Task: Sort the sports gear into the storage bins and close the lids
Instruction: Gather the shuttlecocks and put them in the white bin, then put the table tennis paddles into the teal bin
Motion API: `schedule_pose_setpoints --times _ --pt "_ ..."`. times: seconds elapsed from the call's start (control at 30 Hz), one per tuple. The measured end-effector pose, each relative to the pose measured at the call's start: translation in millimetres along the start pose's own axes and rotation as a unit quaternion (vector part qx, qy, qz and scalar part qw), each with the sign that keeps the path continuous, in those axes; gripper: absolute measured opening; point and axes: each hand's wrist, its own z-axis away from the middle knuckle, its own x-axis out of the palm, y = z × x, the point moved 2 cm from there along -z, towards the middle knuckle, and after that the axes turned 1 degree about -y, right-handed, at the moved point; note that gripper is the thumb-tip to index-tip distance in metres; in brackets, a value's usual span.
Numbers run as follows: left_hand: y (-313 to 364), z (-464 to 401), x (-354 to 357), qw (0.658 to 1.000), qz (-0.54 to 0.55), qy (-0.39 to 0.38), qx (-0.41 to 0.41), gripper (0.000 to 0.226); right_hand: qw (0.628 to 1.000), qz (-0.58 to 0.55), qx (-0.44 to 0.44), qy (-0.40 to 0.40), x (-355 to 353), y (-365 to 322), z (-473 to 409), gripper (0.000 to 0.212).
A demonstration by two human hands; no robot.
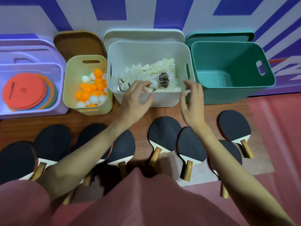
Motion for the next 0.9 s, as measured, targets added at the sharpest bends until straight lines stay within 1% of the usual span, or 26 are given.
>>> schedule_pose_setpoints --times 0.07,0.13,0.17,0.2,0.27,0.3,0.33,0.4,0.47,0.53,0.6,0.67,0.77,0.83,0.9 --pt "7 33 10 0.999 0.007 -0.032 -0.010 0.023 0.999 0.000 0.036 0.021 -12 12 34 0.029" --pt "5 70 26 0.991 -0.018 -0.113 -0.065 0.031 0.994 0.031 0.107 -0.006 -17 34 71 0.032" --pt "2 88 36 0.979 -0.045 -0.169 -0.104 0.039 0.986 0.058 0.154 -0.032 -17 46 91 0.033" --pt "-3 104 45 0.958 -0.075 -0.233 -0.149 0.048 0.973 0.089 0.204 -0.063 -16 58 108 0.034" --pt "-8 132 62 0.893 -0.131 -0.360 -0.236 0.066 0.935 0.157 0.293 -0.126 -14 73 144 0.035" --pt "-10 144 68 0.862 -0.148 -0.399 -0.275 0.072 0.912 0.189 0.326 -0.161 -12 77 160 0.039" --pt "-11 156 73 0.839 -0.156 -0.419 -0.310 0.076 0.887 0.216 0.356 -0.199 -10 80 174 0.044" --pt "-14 174 82 0.815 -0.160 -0.428 -0.357 0.084 0.848 0.242 0.397 -0.255 -8 83 198 0.058" --pt "-14 186 89 0.812 -0.165 -0.429 -0.360 0.088 0.829 0.222 0.436 -0.271 -4 89 212 0.065" --pt "-13 187 93 0.818 -0.182 -0.421 -0.347 0.081 0.823 0.197 0.447 -0.290 1 91 220 0.059" --pt "-10 184 96 0.820 -0.198 -0.417 -0.339 0.074 0.831 0.192 0.424 -0.304 4 89 223 0.046" --pt "-7 185 97 0.815 -0.207 -0.420 -0.340 0.069 0.844 0.176 0.421 -0.283 4 86 225 0.033" --pt "-6 192 96 0.811 -0.214 -0.420 -0.347 0.065 0.855 0.137 0.443 -0.233 5 84 230 0.016" --pt "-6 192 94 0.809 -0.201 -0.421 -0.356 0.055 0.852 0.123 0.466 -0.205 6 85 234 0.022" --pt "-8 189 93 0.810 -0.144 -0.416 -0.387 0.032 0.847 0.083 0.501 -0.159 5 86 236 0.033"
